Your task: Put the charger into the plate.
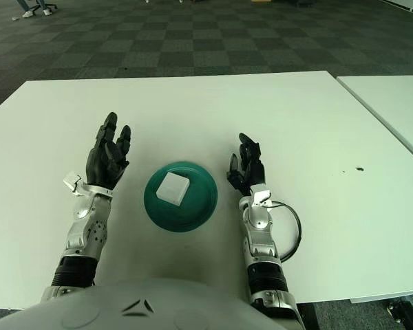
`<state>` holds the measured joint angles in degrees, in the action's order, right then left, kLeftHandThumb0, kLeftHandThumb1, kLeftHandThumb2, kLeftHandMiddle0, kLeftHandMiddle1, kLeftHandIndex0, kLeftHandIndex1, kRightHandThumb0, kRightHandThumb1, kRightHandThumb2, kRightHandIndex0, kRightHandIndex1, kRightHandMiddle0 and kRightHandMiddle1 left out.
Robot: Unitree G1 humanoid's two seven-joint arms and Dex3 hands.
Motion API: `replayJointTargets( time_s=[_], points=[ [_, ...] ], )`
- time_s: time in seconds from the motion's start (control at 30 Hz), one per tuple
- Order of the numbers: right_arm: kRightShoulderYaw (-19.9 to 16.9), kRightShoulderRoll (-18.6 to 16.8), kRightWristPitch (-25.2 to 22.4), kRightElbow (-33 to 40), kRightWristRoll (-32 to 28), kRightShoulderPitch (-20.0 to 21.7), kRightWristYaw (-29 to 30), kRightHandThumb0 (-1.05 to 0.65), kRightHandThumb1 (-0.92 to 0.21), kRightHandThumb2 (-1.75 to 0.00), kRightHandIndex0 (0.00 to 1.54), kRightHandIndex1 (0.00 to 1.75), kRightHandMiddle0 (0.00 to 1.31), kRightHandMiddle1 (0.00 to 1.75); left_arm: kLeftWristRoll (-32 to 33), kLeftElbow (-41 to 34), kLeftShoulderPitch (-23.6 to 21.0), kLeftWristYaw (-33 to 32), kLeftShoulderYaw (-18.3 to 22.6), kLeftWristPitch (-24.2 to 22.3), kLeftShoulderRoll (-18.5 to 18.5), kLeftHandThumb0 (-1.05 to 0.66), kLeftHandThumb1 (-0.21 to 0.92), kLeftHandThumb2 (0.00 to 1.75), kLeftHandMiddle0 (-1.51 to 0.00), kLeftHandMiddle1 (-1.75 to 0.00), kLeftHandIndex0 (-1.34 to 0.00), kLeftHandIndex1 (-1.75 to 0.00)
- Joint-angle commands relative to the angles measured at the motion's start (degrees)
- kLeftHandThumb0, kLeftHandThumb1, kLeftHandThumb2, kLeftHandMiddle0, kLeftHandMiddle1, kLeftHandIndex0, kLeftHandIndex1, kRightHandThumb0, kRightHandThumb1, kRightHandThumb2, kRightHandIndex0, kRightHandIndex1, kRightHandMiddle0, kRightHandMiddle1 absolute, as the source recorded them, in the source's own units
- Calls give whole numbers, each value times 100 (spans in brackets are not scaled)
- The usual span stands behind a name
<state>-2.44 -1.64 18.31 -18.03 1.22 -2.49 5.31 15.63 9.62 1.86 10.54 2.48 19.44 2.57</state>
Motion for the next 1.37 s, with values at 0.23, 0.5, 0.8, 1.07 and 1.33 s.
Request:
replayJointTargets(
  time_s=[0.23,0.5,0.8,1.07,1.33],
  points=[
    [-27,-16,-755,-383,-35,-842,-36,-68,-92,-80,16,0,0,56,-1648,126,551,-555,-105,-126,-615,-105,92,110,0,0,-2,-7],
    [-48,39,-787,-246,-43,-902,-54,-67,-92,-79,16,0,0,57,-1982,-606,1079,-730,-312,-625,-542,-105,92,114,0,0,0,-8],
    [-82,74,-824,-253,-52,-884,-63,-67,-92,-78,17,0,0,57,-2103,-838,1546,-774,-528,-731,-482,-103,92,117,0,0,0,-8],
    [-72,105,-817,-249,-38,-904,-97,-67,-92,-79,15,0,0,56,-2139,-762,1676,-874,-602,-678,-408,-101,92,117,0,0,-1,-13],
    [-72,146,-791,-308,-12,-891,-119,-66,-92,-80,14,0,0,55,-2090,-746,1957,-1031,-649,-541,-278,-98,92,115,-4,-1,0,-28]
  ],
)
